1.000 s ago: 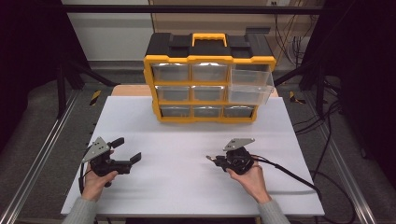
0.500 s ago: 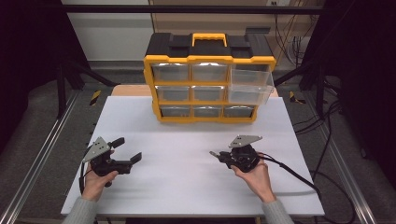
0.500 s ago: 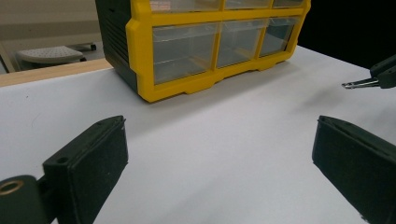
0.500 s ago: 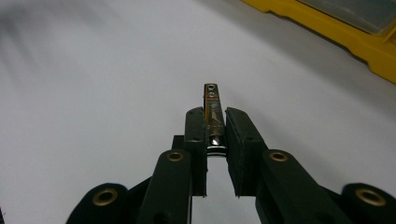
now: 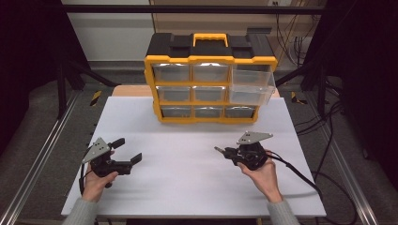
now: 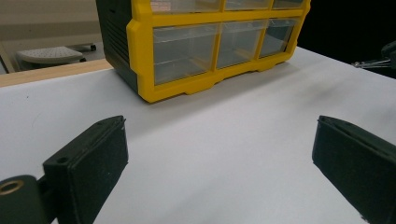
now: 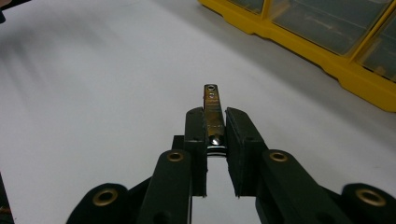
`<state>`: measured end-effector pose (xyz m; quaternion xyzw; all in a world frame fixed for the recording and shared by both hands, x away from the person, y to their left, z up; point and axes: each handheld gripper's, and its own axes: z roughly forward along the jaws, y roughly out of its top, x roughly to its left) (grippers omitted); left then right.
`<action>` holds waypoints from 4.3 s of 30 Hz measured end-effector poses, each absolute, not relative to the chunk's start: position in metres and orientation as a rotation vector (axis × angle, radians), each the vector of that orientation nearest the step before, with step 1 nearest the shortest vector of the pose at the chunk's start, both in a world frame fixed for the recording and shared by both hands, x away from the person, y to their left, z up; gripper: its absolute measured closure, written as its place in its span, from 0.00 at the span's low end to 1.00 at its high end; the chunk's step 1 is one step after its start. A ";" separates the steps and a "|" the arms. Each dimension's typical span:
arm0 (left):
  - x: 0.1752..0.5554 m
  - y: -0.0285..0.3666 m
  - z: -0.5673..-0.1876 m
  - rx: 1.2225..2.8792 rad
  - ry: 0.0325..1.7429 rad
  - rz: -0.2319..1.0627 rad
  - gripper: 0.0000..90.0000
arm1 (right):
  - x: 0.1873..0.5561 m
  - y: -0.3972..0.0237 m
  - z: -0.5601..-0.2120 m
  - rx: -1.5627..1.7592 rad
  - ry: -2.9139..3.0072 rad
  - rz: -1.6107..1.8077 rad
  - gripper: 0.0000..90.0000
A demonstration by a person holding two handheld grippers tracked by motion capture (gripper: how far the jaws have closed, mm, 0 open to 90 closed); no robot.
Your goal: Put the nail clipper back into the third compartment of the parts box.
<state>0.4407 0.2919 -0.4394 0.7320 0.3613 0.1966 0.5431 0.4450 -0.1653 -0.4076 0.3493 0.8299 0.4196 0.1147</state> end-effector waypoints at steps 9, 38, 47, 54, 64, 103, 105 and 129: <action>0.441 0.291 -0.440 1.740 0.858 0.464 0.04 | 0.442 -0.170 -0.392 1.011 2.396 1.270 0.88; 0.441 0.292 -0.440 1.735 0.859 0.466 0.04 | 0.444 -0.177 -0.333 0.938 2.315 1.322 0.88; 0.441 0.293 -0.439 1.734 0.860 0.467 0.04 | 0.443 -0.179 -0.320 0.923 2.299 1.335 0.88; 0.440 0.293 -0.439 1.734 0.859 0.467 0.04 | 0.442 -0.181 -0.308 0.910 2.269 1.357 0.88; 0.440 0.293 -0.439 1.734 0.859 0.468 0.04 | 0.442 -0.185 -0.288 0.894 2.227 1.376 0.88; 0.441 0.293 -0.439 1.733 0.857 0.466 0.04 | 0.461 -0.198 -0.232 0.912 2.092 1.409 0.88; 0.441 0.293 -0.439 1.735 0.858 0.465 0.04 | 0.465 -0.200 -0.229 0.922 2.082 1.399 0.88; 0.441 0.293 -0.439 1.731 0.857 0.465 0.04 | 0.504 -0.209 -0.218 1.037 2.029 1.350 0.88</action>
